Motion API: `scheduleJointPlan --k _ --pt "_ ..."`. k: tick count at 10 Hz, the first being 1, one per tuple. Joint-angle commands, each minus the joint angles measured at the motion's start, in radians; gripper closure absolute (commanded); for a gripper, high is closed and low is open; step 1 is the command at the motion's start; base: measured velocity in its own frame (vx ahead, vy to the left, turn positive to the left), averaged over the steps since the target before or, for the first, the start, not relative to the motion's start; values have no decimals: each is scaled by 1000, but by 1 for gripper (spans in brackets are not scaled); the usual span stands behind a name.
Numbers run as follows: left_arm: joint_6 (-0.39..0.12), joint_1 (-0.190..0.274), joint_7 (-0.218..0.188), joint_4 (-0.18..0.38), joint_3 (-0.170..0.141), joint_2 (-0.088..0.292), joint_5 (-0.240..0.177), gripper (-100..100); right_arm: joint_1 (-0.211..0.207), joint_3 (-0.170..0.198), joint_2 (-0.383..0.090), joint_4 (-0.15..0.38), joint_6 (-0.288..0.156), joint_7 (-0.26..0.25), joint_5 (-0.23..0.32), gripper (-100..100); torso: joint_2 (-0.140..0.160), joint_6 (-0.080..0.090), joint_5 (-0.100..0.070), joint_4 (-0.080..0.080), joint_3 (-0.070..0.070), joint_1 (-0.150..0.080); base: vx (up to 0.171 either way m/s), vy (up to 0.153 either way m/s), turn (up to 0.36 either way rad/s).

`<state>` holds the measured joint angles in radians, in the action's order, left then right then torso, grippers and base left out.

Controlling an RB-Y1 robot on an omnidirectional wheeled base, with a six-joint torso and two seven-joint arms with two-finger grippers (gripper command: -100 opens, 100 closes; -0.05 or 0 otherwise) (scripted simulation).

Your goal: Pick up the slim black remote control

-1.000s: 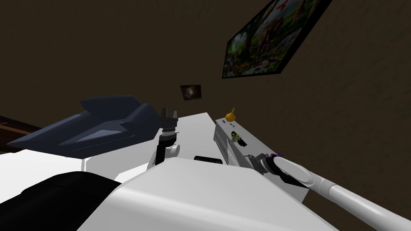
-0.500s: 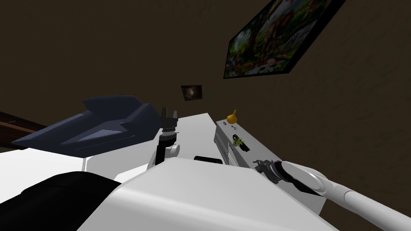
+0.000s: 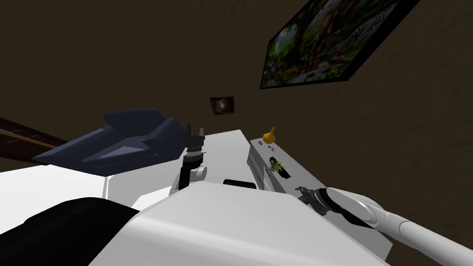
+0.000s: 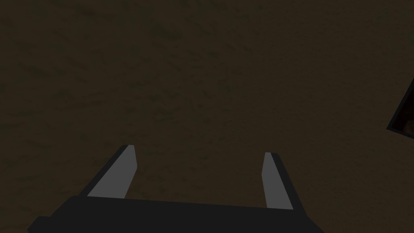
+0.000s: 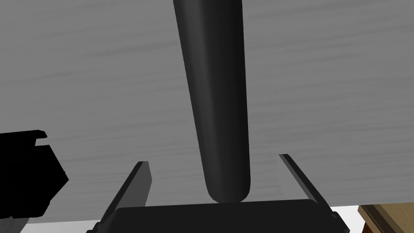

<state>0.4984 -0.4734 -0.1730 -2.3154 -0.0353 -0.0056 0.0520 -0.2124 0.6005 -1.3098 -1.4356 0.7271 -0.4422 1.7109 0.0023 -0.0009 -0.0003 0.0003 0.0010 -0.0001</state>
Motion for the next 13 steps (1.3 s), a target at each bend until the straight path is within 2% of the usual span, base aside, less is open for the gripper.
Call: scheduleJointPlan --k 1,8,9,10,13 --pt "0 0 0 0 0 0 0 0 13 28 4 43 -24 -15 -45 -100 0 0 0 0 0 0 -109 -1 318" --pt "0 0 0 0 0 0 0 0 66 135 23 196 -99 -56 -197 -100 3 1 -1 1 2 0 -86 8 188" --pt "0 0 0 0 0 0 0 0 63 126 21 184 -90 -50 -180 -100 2 0 -3 1 2 -2 -36 5 33" --pt "0 0 0 0 0 0 0 0 64 128 21 186 -93 -51 -183 100 0 1 -4 0 0 -3 -7 2 -8" --pt "0 0 0 0 0 0 0 0 63 128 20 186 -92 -52 -182 100 -5 0 -6 -1 -3 -6 -2 0 -4"
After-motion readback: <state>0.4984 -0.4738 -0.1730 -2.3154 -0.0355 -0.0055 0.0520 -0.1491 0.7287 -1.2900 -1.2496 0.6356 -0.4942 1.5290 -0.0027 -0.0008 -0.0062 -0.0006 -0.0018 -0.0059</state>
